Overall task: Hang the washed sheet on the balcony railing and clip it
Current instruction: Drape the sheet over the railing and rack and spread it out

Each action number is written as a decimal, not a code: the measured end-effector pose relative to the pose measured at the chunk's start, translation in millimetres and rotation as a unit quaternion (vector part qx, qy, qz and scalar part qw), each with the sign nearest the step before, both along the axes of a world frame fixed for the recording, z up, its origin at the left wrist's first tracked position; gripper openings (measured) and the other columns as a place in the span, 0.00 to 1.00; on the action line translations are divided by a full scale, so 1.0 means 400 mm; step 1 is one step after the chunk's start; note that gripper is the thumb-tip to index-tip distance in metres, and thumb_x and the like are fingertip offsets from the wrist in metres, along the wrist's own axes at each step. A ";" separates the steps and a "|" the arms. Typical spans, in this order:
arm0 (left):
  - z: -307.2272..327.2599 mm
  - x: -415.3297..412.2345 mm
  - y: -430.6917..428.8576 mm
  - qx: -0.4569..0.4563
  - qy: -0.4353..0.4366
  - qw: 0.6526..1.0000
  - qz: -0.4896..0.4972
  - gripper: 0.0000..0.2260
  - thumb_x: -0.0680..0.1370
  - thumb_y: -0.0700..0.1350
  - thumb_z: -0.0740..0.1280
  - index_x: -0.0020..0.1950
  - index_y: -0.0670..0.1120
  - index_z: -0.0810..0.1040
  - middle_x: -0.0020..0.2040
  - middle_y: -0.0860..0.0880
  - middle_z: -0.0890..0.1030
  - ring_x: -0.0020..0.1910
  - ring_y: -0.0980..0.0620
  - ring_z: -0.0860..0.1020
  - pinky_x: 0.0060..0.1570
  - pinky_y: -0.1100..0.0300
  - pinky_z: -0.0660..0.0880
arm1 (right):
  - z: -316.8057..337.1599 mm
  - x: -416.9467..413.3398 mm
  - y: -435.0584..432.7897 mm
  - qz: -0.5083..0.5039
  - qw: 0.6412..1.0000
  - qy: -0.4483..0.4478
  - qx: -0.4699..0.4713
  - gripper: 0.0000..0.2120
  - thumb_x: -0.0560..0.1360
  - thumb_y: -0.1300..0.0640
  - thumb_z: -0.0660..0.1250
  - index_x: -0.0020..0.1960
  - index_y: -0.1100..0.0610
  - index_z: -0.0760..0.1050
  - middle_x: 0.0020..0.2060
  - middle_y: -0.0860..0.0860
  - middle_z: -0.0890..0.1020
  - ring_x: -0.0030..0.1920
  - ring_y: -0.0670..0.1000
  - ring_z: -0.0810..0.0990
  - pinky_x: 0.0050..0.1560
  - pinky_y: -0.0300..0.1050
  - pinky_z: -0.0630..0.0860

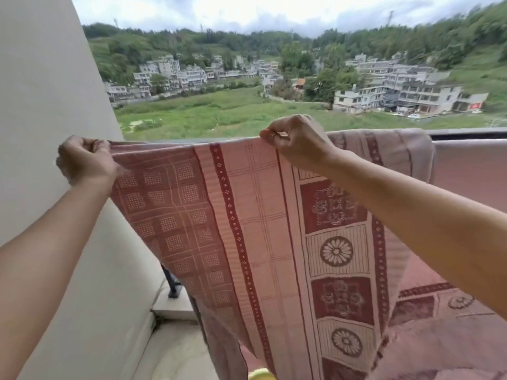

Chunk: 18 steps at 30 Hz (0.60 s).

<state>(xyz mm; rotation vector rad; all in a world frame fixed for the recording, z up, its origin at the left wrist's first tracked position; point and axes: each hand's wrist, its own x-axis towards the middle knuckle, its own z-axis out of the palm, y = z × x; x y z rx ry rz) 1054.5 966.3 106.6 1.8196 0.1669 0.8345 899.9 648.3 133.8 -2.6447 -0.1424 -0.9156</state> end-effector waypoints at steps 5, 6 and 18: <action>-0.132 -0.026 0.055 -0.100 0.135 0.972 -0.167 0.13 0.72 0.54 0.71 0.36 0.47 0.75 0.38 0.46 0.80 0.34 0.48 0.78 0.34 0.59 0.75 | -0.034 0.054 0.010 -0.082 0.993 0.084 -0.028 0.18 0.76 0.39 0.63 0.61 0.47 0.78 0.50 0.49 0.84 0.45 0.51 0.80 0.38 0.42 0.73; -0.167 -0.039 0.053 -0.111 0.169 0.954 -0.221 0.11 0.73 0.52 0.72 0.37 0.47 0.76 0.38 0.47 0.80 0.30 0.52 0.78 0.29 0.63 0.75 | -0.038 0.057 0.016 -0.089 0.993 0.075 -0.023 0.16 0.77 0.40 0.63 0.59 0.46 0.80 0.46 0.48 0.84 0.42 0.51 0.79 0.34 0.40 0.70; -0.062 0.143 0.239 -0.050 0.053 0.997 0.011 0.13 0.72 0.48 0.61 0.31 0.48 0.60 0.41 0.50 0.68 0.37 0.53 0.64 0.32 0.61 0.64 | 0.036 0.148 0.158 -0.082 0.996 0.011 0.041 0.16 0.78 0.41 0.61 0.38 0.50 0.75 0.37 0.46 0.77 0.35 0.45 0.74 0.35 0.38 0.70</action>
